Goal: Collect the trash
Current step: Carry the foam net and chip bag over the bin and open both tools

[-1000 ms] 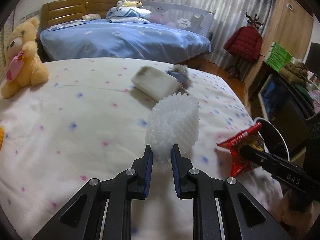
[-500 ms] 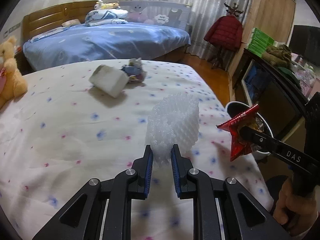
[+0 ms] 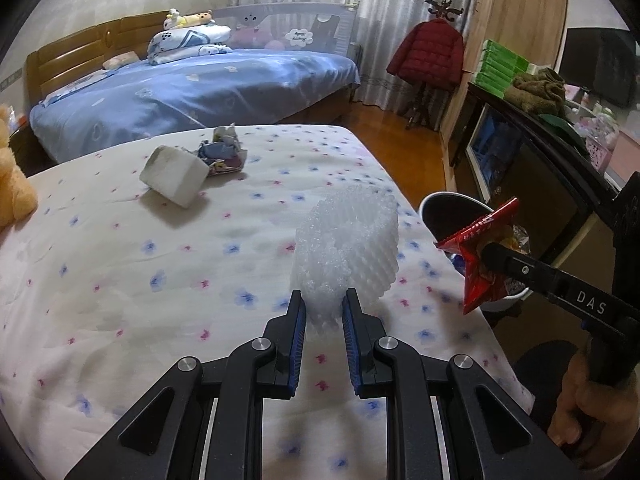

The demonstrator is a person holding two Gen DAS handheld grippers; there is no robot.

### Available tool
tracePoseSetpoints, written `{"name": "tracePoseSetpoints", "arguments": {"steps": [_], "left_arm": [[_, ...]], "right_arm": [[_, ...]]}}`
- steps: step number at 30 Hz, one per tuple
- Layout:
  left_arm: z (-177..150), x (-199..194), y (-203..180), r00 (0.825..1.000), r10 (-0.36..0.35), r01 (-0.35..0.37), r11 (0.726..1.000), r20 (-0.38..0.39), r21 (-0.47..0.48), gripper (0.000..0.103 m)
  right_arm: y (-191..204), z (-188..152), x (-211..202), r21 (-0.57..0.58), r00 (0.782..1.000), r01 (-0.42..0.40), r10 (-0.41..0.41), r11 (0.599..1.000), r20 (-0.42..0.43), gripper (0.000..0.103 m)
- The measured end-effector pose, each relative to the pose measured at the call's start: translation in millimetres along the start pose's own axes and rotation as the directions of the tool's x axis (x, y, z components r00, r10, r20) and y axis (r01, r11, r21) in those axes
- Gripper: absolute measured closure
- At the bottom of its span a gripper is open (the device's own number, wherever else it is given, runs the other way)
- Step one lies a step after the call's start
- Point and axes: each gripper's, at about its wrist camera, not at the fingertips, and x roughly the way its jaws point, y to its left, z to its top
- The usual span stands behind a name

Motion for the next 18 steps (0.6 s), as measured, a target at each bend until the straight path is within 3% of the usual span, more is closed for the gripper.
{"name": "tracePoseSetpoints", "arguments": {"steps": [18], "left_arm": [[10,13,-23,1.000,-0.022,0.022,0.998,-0.003,0.050,0.086]], "right_arm": [[-28,3,-15,0.050,0.999,0.040,-0.041,0.998,0.028,0.079]]}}
